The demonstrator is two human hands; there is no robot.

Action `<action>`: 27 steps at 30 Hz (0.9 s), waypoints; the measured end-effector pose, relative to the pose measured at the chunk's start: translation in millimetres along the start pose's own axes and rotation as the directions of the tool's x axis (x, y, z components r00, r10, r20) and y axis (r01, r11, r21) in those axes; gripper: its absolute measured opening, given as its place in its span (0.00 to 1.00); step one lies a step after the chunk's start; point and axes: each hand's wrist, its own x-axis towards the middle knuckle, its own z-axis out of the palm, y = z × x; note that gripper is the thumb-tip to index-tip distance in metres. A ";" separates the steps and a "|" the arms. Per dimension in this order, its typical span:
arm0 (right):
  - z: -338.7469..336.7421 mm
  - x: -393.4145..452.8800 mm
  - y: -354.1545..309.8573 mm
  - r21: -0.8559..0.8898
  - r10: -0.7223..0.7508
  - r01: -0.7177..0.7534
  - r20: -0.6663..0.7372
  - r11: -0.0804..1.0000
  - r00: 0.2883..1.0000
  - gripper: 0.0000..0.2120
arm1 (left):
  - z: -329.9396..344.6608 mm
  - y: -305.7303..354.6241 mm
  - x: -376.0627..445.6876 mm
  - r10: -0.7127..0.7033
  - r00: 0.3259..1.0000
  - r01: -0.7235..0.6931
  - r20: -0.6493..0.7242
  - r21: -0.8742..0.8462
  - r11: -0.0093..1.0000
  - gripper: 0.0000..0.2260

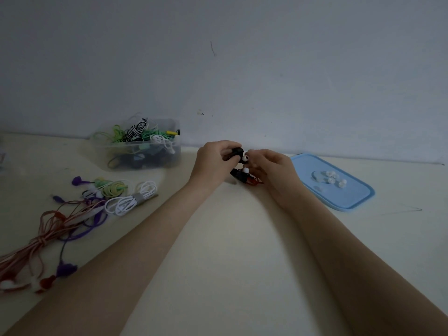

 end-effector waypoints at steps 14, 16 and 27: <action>7.6 -0.3 -1.8 -0.008 0.000 0.000 -0.001 1.000 1.000 0.09 | -5.1 -6.5 -1.1 -0.071 0.997 0.072 0.009 -0.092 0.993 0.11; 9.9 -1.8 -3.8 -0.008 0.039 -0.039 -0.015 0.999 0.999 0.14 | -6.9 -9.7 -0.9 -0.120 0.992 0.122 0.022 -0.129 0.984 0.11; 14.4 -4.6 -4.0 -0.282 -0.064 0.062 0.003 0.957 0.998 0.04 | -13.8 -13.4 -4.8 -0.158 0.975 0.195 0.156 -0.259 0.946 0.06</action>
